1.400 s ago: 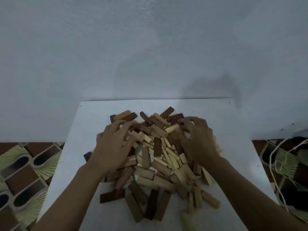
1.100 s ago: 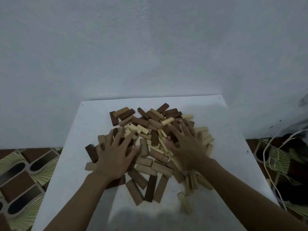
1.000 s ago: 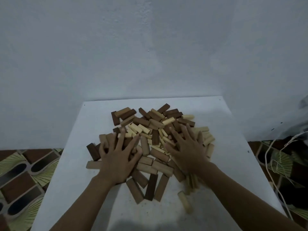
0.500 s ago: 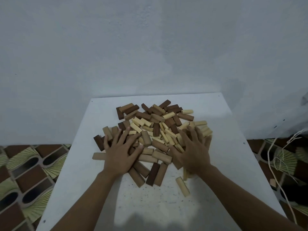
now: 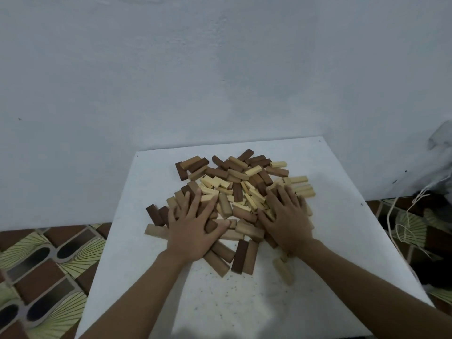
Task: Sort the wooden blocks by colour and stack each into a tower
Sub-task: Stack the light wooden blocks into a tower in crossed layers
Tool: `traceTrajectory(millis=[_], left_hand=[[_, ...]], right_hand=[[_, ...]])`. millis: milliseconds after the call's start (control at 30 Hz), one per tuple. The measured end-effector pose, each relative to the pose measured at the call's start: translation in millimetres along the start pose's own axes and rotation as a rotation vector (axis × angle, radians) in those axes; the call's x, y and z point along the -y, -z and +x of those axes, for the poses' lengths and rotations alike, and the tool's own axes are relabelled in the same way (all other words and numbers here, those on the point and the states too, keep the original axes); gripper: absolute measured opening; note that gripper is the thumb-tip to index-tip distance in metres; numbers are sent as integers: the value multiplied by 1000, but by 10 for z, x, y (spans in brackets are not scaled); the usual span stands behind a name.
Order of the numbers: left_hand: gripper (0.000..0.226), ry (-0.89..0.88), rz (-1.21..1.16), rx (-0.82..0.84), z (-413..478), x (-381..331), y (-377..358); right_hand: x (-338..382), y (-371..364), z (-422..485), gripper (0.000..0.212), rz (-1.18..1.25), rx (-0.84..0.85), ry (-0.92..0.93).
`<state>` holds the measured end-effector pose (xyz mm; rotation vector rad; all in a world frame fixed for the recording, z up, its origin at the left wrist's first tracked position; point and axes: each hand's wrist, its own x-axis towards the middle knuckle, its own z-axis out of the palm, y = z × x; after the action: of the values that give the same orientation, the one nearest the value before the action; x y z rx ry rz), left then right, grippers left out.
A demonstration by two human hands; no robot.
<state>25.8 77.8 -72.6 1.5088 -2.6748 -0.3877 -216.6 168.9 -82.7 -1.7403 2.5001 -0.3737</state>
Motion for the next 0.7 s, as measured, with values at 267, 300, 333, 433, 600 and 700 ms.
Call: traceTrajectory(millis=[267,300,333,433,600,700], left_hand=[[70,19,-102,56,178,-214,6],[72,14,-141,53,154,-199,38],[72,14,-157,38,109,-182,80],[65,17,-94,-166,-83,-109,217],[81,79,-75,-87,-420,62,107],[89,55,17,-68,-509,0,-65]], right_hand=[[195,201,154,56,218,159,5],[170,261,164,58,278,135,0],[127,327,165,59,312,99,8],[-96,478,91,63,233,40,77],[-368,439,-236,94,104,290,196],[-340,259,-376,98,-25,305,308]])
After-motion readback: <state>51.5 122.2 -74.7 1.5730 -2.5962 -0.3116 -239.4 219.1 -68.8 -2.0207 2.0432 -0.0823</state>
